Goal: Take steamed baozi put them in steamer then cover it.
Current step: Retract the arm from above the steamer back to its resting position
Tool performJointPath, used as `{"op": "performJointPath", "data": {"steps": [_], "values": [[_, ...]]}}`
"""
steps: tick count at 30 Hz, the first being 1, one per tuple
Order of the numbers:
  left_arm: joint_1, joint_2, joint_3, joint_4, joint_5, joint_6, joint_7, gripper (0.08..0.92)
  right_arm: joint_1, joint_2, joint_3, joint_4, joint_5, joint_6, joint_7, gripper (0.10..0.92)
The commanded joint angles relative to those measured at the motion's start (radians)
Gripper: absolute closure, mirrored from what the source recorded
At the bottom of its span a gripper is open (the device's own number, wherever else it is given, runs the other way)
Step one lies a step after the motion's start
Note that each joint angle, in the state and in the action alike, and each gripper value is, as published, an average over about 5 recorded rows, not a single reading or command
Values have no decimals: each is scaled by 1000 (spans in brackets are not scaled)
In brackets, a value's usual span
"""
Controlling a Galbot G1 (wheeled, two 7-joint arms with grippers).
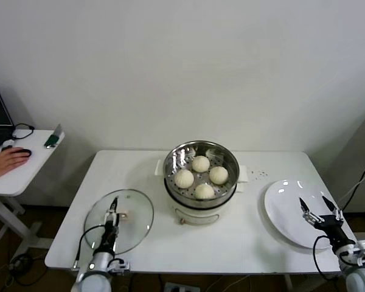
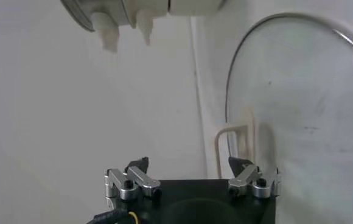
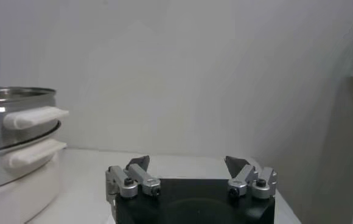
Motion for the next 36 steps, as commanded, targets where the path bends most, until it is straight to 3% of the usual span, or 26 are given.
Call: {"op": "performJointPath", "data": {"steps": [1,8,11,25,31,36], "values": [[-72,3,5,76,0,0,-30,177,-14,13,17,-11,-23,10,-9,203],[-85,2,8,93,-18,-7,-39,178,-15,27,15,-20,-54,18,-16,203],[-88,1,8,103,-19,-10,-38,218,-14,36,13,-25,-69,23,-19,203],[-82,7,13,83,-46,-1,-42,649,2,54,6,-52,-114,39,-29,203],[-39,37,20,-36,-90,41,-37,817,14,49,0,-69,-120,45,-30,203],[25,84,28,-188,-131,125,-8,853,34,37,-9,-85,-123,47,-30,203]]}}
